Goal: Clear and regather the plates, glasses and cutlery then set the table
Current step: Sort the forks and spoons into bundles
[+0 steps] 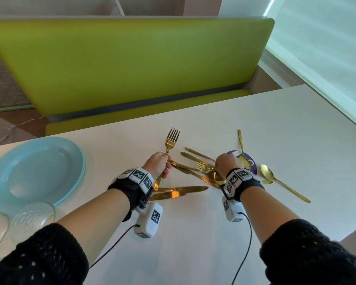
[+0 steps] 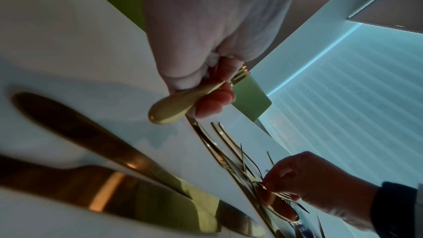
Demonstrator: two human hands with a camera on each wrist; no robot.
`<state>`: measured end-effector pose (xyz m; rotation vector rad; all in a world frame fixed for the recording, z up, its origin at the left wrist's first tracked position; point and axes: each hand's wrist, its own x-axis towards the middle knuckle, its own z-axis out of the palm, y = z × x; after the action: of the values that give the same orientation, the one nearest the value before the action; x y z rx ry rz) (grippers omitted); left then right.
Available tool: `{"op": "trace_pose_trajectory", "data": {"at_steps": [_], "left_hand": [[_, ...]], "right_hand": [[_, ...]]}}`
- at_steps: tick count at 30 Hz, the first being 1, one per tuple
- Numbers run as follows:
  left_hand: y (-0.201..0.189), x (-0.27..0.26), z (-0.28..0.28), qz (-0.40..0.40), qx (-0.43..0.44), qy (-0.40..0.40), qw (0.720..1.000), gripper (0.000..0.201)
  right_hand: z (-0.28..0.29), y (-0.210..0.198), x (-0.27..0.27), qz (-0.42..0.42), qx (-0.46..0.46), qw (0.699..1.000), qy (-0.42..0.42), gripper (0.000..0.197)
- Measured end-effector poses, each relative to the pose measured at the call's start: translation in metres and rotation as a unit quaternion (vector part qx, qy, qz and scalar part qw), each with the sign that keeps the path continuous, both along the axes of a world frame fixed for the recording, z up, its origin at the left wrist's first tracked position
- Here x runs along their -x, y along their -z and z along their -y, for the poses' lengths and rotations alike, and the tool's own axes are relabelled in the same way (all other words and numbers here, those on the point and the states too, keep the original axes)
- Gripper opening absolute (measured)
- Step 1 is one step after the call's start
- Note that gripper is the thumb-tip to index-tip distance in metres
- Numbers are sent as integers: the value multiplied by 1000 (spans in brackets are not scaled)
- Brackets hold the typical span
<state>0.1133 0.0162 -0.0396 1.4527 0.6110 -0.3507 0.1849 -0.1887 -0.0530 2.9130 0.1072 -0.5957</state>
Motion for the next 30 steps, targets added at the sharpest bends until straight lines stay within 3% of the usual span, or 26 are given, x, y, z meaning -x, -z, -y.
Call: {"op": "trace_pose_trajectory", "data": {"at_steps": [8, 12, 16, 21, 24, 26, 30], "left_hand": [[-1, 1, -3, -2, 1, -5, 1000, 27], [-3, -2, -4, 8, 9, -24, 1000, 27], [-9, -3, -4, 15, 19, -19, 1000, 23], [-10, -3, -1, 29, 14, 8, 999, 25], [-10, 1, 1, 35, 0, 26, 999, 25], [-9, 3, 2, 32, -9, 28, 999, 25], [-3, 4, 4, 32, -13, 34, 999, 28]], "right_hand": [[-5, -11, 7, 3, -20, 997, -80, 28], [-20, -30, 8, 53, -145, 987, -37, 25], [-47, -50, 9, 66, -358, 927, 91, 26], [-79, -49, 20, -116, -495, 842, 182, 31], [-89, -42, 28, -174, -540, 794, 219, 26], [-92, -40, 32, -185, -551, 782, 224, 12], [-94, -34, 34, -171, -554, 785, 218, 26]]}}
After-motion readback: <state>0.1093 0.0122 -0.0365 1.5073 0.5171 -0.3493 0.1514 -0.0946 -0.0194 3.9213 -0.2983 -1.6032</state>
